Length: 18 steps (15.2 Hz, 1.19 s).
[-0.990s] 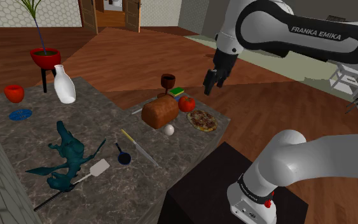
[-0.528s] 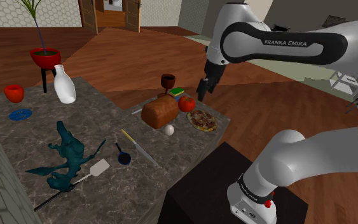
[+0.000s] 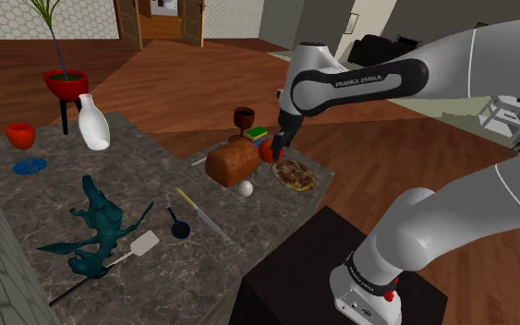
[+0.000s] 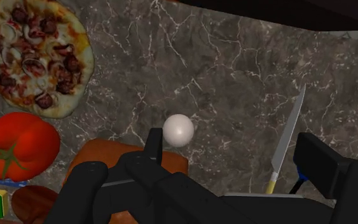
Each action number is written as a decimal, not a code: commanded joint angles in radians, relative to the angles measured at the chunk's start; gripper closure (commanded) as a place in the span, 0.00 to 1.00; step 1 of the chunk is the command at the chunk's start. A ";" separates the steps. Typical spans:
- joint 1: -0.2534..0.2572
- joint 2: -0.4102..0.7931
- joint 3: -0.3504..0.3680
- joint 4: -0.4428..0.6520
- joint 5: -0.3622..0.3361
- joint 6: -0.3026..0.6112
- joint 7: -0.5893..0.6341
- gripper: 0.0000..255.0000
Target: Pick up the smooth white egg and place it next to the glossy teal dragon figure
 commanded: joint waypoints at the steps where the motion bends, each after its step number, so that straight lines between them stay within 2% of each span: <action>1: 0.005 0.079 -0.014 0.003 0.000 0.075 -0.041 0.00; 10: 0.020 0.439 -0.047 0.099 0.040 0.318 -0.231 0.00; 18: 0.003 0.767 -0.021 0.274 0.092 0.451 -0.394 0.00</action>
